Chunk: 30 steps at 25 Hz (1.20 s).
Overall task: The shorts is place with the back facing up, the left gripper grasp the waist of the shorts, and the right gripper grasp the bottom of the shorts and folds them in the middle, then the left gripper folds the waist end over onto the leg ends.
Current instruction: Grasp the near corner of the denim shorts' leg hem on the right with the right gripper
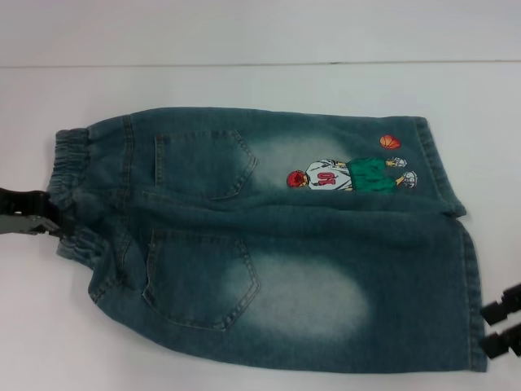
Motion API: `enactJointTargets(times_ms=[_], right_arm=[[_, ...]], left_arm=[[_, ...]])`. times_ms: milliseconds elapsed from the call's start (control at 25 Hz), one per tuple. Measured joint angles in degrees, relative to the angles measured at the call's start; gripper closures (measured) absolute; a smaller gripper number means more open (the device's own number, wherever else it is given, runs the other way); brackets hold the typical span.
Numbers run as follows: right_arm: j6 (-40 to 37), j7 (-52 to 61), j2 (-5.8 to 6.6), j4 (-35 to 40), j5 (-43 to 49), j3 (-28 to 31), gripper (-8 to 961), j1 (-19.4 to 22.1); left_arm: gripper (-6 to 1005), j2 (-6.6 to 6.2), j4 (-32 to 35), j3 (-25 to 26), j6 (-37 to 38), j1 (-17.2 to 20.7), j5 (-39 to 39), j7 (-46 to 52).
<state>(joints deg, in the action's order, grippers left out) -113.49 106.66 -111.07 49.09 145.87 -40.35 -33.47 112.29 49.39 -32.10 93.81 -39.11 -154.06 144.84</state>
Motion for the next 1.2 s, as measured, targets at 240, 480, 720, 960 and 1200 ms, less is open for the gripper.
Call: enactJointTargets(times_ms=[240,480,720,960,1200], right_arm=[[0.0,1.3,-0.04,-0.4,5.8,-1.1,219,-0.6],[0.0,3.3,-0.45,-2.2,11.6,-2.3,224,-3.6],[0.0,4.4,-0.45,-4.6,12.9,-4.5,234,-5.0],[0.9,5.5,-0.54,-5.5,13.0,-5.8,245,-5.1],[2.1,6.3,-0.81,-6.3,13.0,-6.2,256,-5.4]], left_arm=[[963,-0.15,0.0,0.0,-0.2,-0.3,0.0,0.1],[962,-0.15,0.0,0.3,-0.1,-0.5,0.0,0.6],[962,-0.02,0.0,0.3,-0.1,-0.6,0.0,0.9],[962,0.11,0.0,0.3,-0.4,-0.6,0.0,1.0],[962,0.25,0.0,0.3,-0.5,-0.4,0.0,1.0]])
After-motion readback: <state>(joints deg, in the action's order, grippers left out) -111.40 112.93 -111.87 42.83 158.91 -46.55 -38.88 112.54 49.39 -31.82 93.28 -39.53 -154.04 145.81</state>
